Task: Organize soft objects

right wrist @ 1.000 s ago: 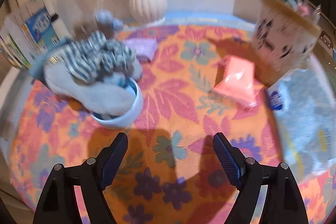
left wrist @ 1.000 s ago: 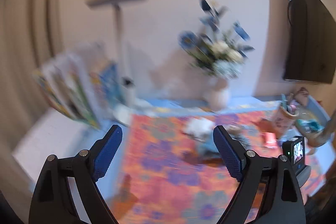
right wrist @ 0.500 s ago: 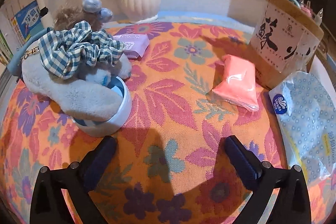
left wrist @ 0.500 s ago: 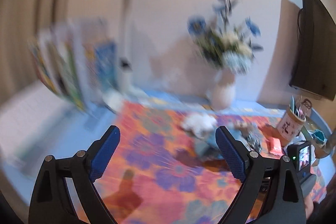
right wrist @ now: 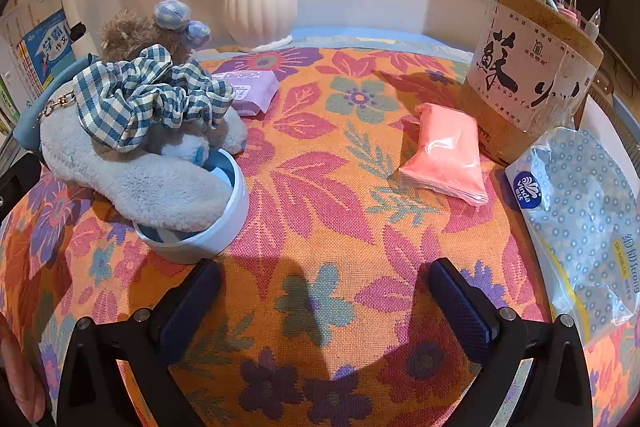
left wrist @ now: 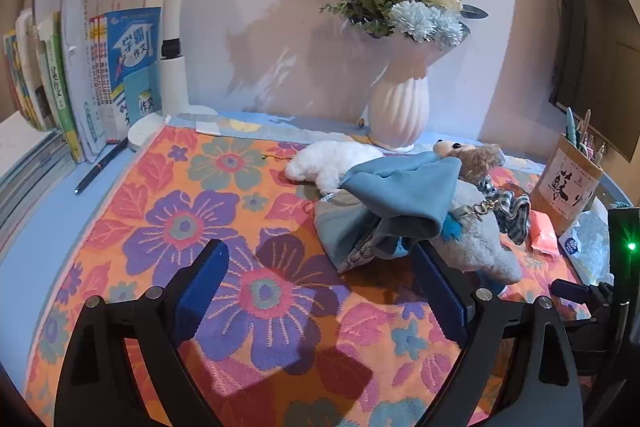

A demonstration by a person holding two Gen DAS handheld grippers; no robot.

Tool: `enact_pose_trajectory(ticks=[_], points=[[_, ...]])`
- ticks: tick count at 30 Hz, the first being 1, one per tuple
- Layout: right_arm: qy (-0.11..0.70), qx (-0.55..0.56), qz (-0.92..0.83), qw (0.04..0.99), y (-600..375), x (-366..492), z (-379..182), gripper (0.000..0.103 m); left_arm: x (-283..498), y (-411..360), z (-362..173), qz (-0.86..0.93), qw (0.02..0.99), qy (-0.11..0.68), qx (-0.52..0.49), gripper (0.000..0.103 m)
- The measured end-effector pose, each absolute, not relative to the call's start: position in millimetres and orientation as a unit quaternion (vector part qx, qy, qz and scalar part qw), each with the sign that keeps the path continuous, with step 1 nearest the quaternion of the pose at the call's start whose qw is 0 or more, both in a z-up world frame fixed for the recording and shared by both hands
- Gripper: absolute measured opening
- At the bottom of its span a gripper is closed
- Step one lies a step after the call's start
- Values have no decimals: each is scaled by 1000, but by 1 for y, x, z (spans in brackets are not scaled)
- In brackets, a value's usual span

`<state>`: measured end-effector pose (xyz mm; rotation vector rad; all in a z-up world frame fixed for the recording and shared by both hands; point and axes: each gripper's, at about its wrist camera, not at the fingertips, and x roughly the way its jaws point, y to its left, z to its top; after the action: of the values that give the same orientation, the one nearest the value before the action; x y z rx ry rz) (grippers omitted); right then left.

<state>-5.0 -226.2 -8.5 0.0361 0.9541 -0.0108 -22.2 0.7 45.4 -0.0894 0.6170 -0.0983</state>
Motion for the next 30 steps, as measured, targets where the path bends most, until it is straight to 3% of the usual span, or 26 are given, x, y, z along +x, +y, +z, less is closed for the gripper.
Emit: enact_pose_trajectory(ticks=[30], points=[[458,17,-4,889,-226,-5,-9,103,-8,24,34,-46,935,337,-101,92]])
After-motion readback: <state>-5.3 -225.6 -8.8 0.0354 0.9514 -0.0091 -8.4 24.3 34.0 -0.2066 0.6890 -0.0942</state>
